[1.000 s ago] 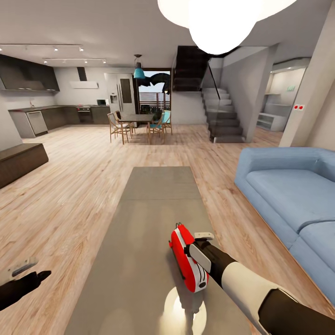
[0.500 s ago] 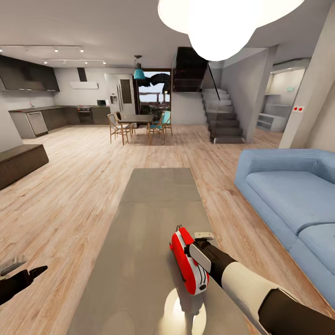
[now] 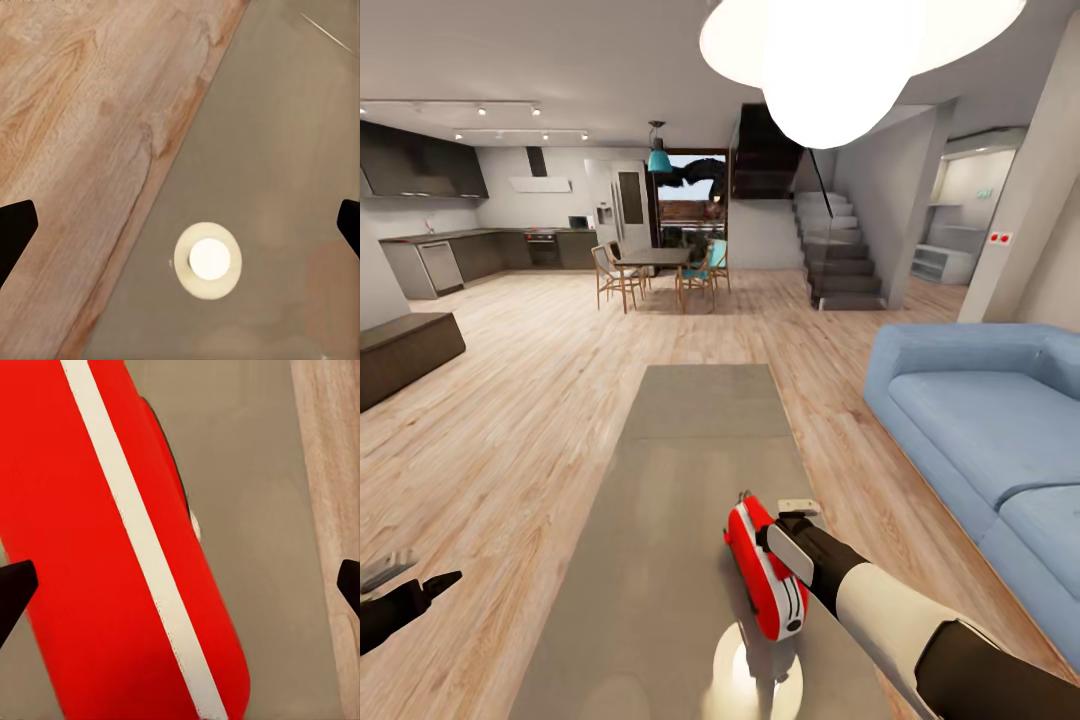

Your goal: Turn on the radio receiver that's on the table in the living room.

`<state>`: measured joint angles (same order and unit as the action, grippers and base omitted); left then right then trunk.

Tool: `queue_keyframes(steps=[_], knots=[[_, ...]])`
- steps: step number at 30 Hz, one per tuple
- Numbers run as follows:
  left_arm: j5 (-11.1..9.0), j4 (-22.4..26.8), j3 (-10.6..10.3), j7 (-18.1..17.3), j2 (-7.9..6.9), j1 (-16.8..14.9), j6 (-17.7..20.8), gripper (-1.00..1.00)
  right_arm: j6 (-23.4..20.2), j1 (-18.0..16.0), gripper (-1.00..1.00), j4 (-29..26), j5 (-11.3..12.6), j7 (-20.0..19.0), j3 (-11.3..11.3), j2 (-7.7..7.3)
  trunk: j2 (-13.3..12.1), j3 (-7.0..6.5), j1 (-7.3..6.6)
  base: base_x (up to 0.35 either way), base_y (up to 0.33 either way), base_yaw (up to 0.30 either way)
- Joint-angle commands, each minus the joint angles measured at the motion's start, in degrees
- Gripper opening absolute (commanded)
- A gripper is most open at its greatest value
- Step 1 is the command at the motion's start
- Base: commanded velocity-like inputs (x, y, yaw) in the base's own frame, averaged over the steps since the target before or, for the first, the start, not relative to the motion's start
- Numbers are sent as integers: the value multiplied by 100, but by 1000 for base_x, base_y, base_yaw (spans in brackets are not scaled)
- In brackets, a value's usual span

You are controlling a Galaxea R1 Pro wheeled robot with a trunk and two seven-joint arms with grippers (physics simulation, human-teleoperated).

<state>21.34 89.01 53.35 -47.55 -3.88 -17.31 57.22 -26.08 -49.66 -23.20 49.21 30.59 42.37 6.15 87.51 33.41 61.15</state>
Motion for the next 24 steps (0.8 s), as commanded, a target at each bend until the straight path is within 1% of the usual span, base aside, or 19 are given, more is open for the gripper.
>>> queue_keyframes(steps=[1,24], knots=[[1,1,0,0,0,0,0,100,-1,0,100,0,0,0,0,0,-42,-18,-23,0,0,0],[1,-5,0,0,21,2,-1,100,-2,0,100,0,0,0,0,0,-964,-431,-528,0,0,0]])
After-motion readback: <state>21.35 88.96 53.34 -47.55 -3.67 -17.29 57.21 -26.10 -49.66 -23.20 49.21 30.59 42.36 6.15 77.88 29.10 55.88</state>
